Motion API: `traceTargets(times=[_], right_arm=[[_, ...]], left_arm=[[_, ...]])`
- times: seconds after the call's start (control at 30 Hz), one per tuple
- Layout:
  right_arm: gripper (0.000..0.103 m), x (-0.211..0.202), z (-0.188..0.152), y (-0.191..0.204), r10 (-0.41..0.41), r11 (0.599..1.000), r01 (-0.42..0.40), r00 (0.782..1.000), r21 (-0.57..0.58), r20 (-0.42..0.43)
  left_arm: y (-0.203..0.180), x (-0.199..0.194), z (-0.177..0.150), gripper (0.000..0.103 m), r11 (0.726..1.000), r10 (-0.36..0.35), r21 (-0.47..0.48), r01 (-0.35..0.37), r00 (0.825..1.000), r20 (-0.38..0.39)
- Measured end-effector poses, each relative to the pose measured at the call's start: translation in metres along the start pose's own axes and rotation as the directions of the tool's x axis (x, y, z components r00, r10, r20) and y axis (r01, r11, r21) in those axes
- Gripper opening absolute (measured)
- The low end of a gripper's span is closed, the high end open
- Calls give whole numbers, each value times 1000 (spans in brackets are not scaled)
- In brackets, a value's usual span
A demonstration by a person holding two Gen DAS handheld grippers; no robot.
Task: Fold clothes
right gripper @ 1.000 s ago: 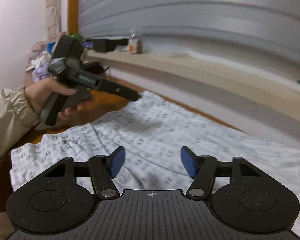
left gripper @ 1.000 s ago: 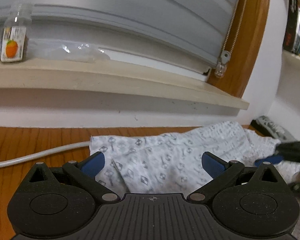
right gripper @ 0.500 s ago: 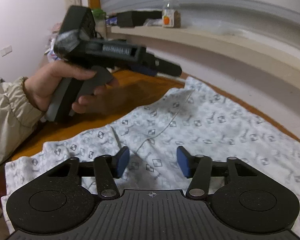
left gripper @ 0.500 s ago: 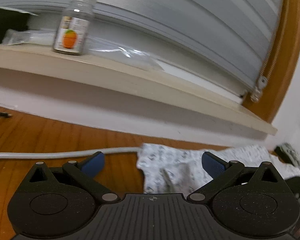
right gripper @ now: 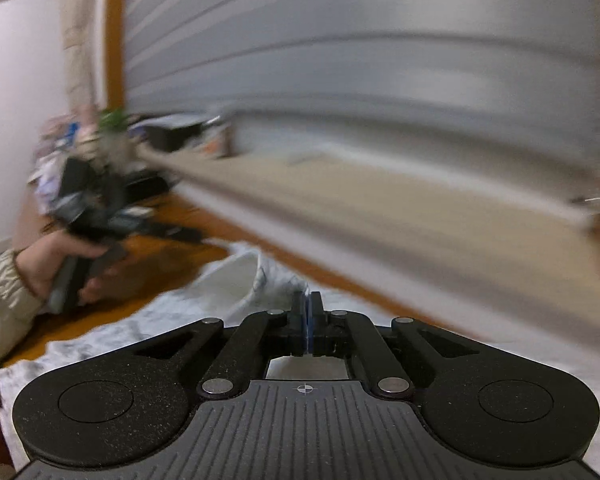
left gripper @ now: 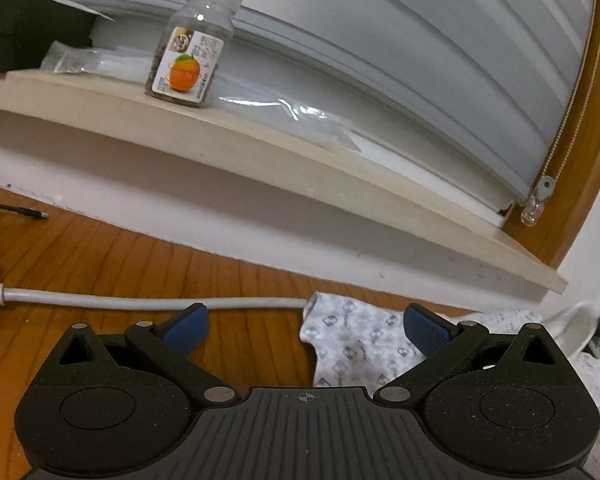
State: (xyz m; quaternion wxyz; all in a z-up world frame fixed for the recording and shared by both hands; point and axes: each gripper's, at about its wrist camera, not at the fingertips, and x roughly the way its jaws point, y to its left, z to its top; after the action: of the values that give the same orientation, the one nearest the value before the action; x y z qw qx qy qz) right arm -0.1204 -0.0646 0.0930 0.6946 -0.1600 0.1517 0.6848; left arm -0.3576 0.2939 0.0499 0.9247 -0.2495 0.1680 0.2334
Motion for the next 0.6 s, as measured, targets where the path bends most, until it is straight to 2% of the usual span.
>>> traceTargets(times=[0.07, 0.13, 0.23, 0.27, 0.37, 0.47, 0.53, 0.6], right_arm=[[1, -32, 2, -29, -92, 996, 92, 996, 11, 19], [1, -66, 3, -54, -194, 981, 193, 980, 7, 37], [1, -127, 3, -93, -349, 937, 348, 934, 29, 75], [1, -148, 4, -106, -403, 915, 402, 911, 37, 86], [1, -206, 6, -141, -554, 832, 551, 825, 62, 111], [1, -244, 6, -171, -696, 718, 692, 710, 80, 106], [2, -254, -1, -190, -777, 630, 769, 626, 109, 73], [4, -249, -16, -207, -824, 562, 817, 566, 128, 8]], left_arm=[[-1, 2, -1, 103, 1000, -5, 1, 5, 1000, -12], [-2, 3, -1, 103, 1000, -12, 2, 12, 1000, -20], [-2, 5, -2, 103, 1000, -22, -4, 22, 999, -28], [-2, 5, -2, 103, 1000, -25, -6, 25, 999, -31], [-3, 8, -2, 103, 1000, -28, -3, 27, 999, -43], [-6, 9, -3, 103, 999, -39, 9, 39, 998, -53], [-8, 10, -3, 103, 998, -51, 20, 53, 997, -60], [-10, 11, -4, 103, 998, -61, 28, 63, 996, -66]])
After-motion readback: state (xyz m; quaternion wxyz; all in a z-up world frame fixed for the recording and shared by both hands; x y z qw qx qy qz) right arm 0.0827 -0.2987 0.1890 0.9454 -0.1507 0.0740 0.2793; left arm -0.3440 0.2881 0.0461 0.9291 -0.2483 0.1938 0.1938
